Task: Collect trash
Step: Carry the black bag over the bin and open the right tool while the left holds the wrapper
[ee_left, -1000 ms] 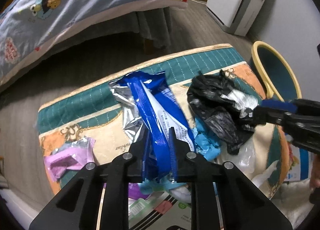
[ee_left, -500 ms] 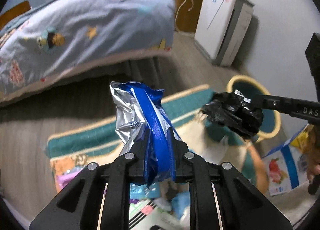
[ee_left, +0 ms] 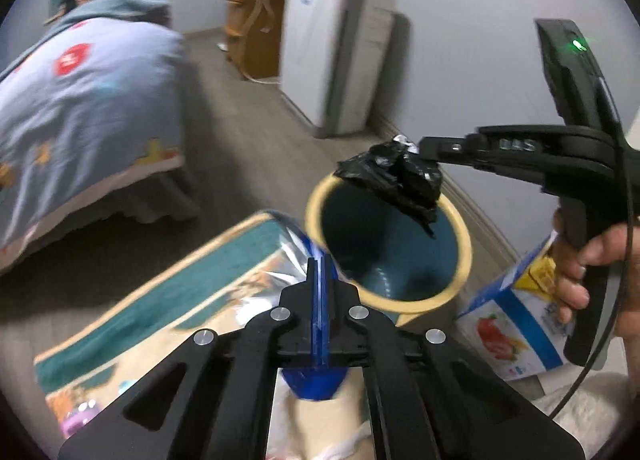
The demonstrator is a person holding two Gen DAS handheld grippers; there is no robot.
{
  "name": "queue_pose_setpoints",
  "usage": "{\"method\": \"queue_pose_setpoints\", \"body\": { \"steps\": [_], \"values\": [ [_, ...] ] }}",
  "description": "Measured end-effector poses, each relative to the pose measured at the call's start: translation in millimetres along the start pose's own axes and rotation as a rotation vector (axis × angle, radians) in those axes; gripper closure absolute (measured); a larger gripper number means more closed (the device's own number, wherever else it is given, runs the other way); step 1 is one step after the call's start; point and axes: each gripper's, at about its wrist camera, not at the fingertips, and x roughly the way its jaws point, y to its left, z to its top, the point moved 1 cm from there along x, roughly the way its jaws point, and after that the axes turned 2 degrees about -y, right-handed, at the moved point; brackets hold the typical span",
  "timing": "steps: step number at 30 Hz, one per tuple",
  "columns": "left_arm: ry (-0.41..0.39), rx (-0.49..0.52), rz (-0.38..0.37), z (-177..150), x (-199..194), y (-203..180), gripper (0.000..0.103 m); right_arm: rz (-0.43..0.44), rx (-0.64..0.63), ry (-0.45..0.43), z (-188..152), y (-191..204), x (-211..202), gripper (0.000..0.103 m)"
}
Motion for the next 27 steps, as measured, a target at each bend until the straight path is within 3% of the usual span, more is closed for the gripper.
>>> {"method": "queue_pose_setpoints", "body": {
  "steps": [7,9,11,13,14,19,25,26,27],
  "values": [
    [0.077,0.026,0.013,-3,36,-14,0.102,-0.038,0.075,0.035,-6,-41,12,0.102],
    [0.105,0.029,0.032,-12,38,-4,0.097,-0.029,0.08,0.036,-6,-44,10,0.102],
    [0.12,-0.007,0.075,-22,38,15,0.078,-0.017,0.08,0.037,-5,-46,8,0.102],
    [0.121,-0.044,0.11,-27,37,36,0.039,-0.003,0.072,0.04,-5,-43,8,0.102],
    [0.117,-0.059,0.133,-31,36,46,0.035,0.0,0.067,0.04,-5,-40,8,0.102],
    [0.188,-0.123,0.221,-59,39,97,0.028,0.006,0.061,0.042,-4,-36,9,0.102],
    [0.281,-0.079,0.22,-83,60,113,0.027,0.007,0.045,0.053,-6,-29,12,0.102],
    [0.286,-0.063,0.212,-83,62,112,0.028,0.004,0.038,0.055,-6,-28,12,0.102],
    [0.297,-0.043,0.202,-85,64,110,0.041,0.002,0.035,0.056,-6,-27,13,0.102]
  ]
}}
